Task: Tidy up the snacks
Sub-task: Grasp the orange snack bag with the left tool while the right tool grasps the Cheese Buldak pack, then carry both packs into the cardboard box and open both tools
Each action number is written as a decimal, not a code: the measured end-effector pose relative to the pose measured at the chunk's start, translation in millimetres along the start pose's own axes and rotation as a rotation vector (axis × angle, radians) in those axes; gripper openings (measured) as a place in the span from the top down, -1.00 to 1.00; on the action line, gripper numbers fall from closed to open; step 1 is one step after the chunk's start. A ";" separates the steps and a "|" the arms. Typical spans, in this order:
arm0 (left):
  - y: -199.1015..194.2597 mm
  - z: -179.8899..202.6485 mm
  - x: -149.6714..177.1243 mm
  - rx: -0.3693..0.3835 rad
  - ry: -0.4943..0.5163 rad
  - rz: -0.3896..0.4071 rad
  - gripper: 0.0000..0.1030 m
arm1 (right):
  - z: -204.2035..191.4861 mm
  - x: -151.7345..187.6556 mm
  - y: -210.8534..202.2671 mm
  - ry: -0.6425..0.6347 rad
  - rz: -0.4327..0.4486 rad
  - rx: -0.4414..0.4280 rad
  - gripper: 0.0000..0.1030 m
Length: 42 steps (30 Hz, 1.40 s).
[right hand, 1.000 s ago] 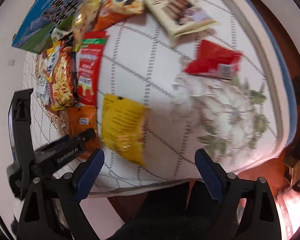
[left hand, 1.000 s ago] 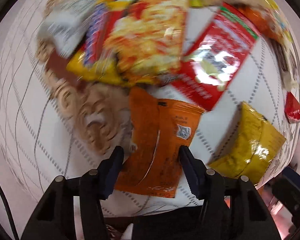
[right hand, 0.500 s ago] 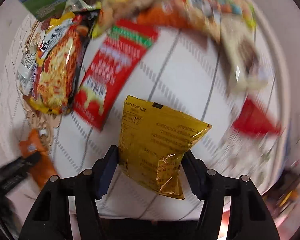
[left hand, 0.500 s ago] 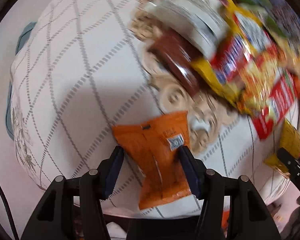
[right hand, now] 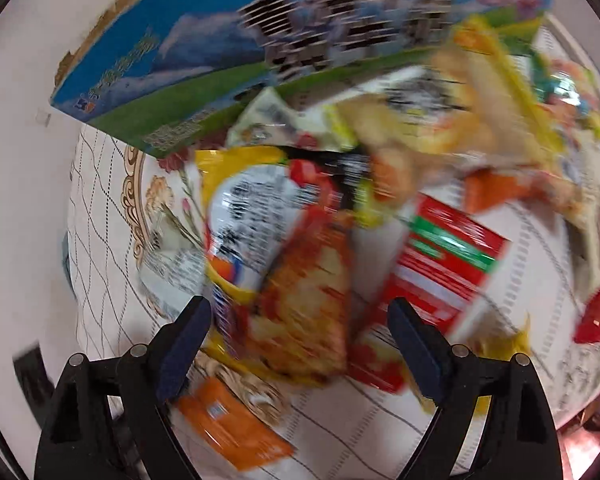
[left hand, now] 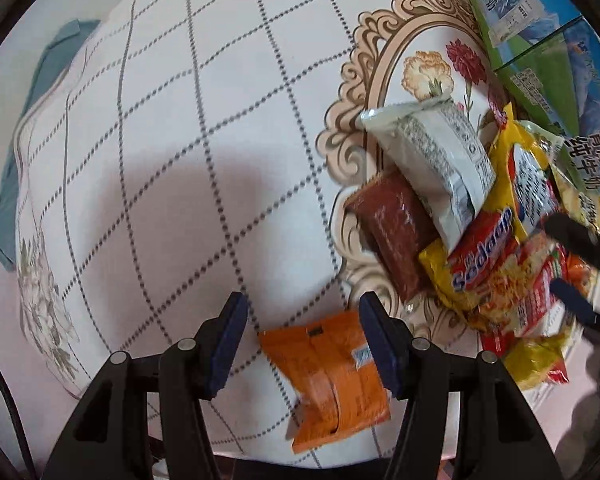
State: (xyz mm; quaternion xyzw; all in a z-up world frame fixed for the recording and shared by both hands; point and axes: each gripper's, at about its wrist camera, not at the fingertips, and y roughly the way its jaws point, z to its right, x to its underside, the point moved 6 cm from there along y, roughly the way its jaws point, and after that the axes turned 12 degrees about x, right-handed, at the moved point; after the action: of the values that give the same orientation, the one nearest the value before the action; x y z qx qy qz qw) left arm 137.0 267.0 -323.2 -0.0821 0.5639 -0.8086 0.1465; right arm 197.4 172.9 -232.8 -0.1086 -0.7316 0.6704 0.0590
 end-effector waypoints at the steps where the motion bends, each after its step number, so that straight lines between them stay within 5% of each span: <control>1: 0.9 -4.8 6.6 0.005 -0.009 -0.003 -0.09 | -13.3 -6.4 1.2 -0.016 0.009 0.033 -0.79; 4: -6.2 -20.9 27.3 0.038 -0.053 -0.026 -0.09 | -28.0 -7.4 -3.1 -0.061 0.069 0.071 -0.79; 8: -15.9 -31.9 60.4 0.065 -0.101 -0.047 -0.09 | -37.7 -7.9 35.4 -0.022 -0.076 0.072 -0.79; 12: -33.0 -27.8 101.3 0.078 -0.138 -0.041 -0.09 | -34.7 -7.5 52.6 -0.024 -0.125 0.093 -0.66; 19: -15.7 -14.2 132.2 0.115 -0.127 -0.143 -0.12 | -42.5 8.6 43.3 -0.400 -0.070 0.235 -0.53; 22: 7.7 -12.7 136.4 0.071 -0.122 -0.189 -0.12 | -45.4 20.3 45.6 -0.505 -0.082 0.260 -0.55; 29: 1.7 -8.5 112.9 0.012 -0.033 -0.120 0.18 | -13.1 9.0 57.2 -0.387 -0.107 0.241 -0.71; 34: -26.0 -20.0 101.2 -0.002 -0.011 -0.077 0.26 | -11.7 9.9 62.7 -0.384 -0.058 0.250 -0.68; 38: -64.7 -23.6 90.6 0.028 -0.016 -0.056 0.27 | 4.5 30.7 36.0 -0.346 -0.030 0.190 -0.43; 42: -98.1 -29.6 103.3 0.029 -0.001 -0.042 0.27 | 20.3 36.8 9.6 -0.357 -0.006 0.151 -0.42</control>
State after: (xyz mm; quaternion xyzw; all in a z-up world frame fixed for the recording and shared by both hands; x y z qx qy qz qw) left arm 16.5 290.7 -245.1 -0.0922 0.5502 -0.8195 0.1311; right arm 157.8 162.8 -246.4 0.0189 -0.6784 0.7319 -0.0618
